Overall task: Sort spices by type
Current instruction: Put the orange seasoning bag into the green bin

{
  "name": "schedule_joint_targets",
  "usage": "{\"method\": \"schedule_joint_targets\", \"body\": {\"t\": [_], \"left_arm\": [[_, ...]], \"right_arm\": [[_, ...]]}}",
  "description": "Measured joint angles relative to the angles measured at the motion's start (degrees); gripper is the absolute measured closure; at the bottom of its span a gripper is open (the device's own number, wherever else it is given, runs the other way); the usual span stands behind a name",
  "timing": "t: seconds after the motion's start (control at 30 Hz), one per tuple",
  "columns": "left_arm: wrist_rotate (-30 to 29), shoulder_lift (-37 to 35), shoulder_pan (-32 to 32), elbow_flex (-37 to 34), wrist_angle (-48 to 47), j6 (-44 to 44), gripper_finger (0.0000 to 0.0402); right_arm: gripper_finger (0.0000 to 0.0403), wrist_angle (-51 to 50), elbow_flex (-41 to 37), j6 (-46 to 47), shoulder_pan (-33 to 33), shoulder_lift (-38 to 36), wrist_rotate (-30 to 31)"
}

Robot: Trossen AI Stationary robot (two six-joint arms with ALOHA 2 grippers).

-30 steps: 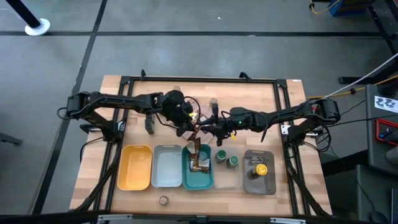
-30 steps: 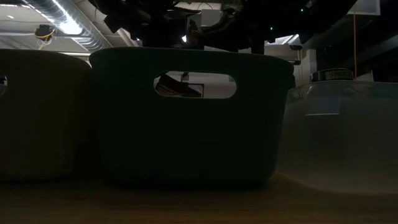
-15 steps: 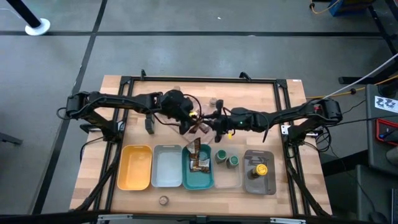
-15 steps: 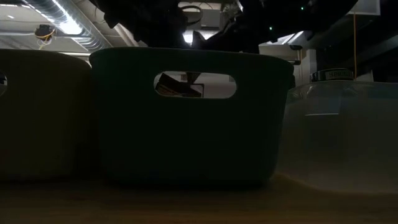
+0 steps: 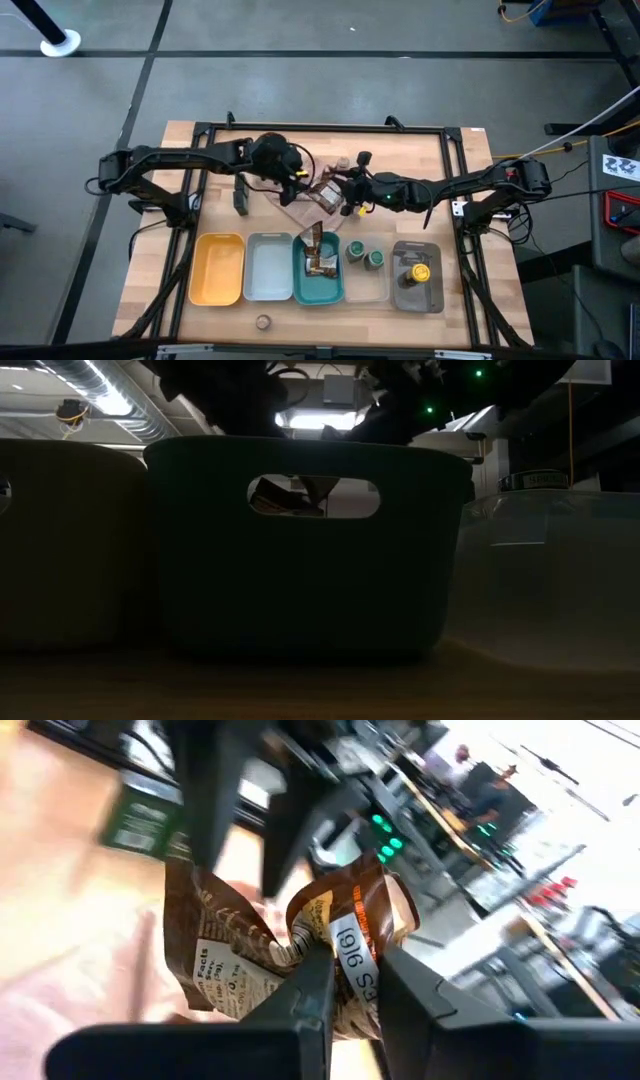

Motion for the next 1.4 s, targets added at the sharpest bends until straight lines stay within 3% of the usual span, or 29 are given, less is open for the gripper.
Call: {"method": "schedule_joint_targets", "body": {"t": [0.17, 0.4, 0.77, 1.4], "left_arm": [[-0.24, -1.50, 0.51, -0.03, -3.65, 0.64, 0.0219], [-0.30, -0.93, -0.91, -0.13, -3.60, 0.68, 0.0219], [-3.12, -0.93, -3.34, -0.14, 6.66, -0.01, 0.0219], [-9.50, -0.86, -4.99, -0.19, 14.31, 0.50, 0.0234]], "right_arm": [[0.0349, 0.37, 0.00, 0.01, -0.02, 0.00, 3.13], [0.0346, 2.76, 0.00, 5.86, -0.02, -0.04, 3.06], [0.0345, 5.50, 0.02, 18.71, 0.00, -0.11, 2.14], [0.0344, 12.79, 0.11, 28.20, 0.02, -0.17, -1.99]]}}
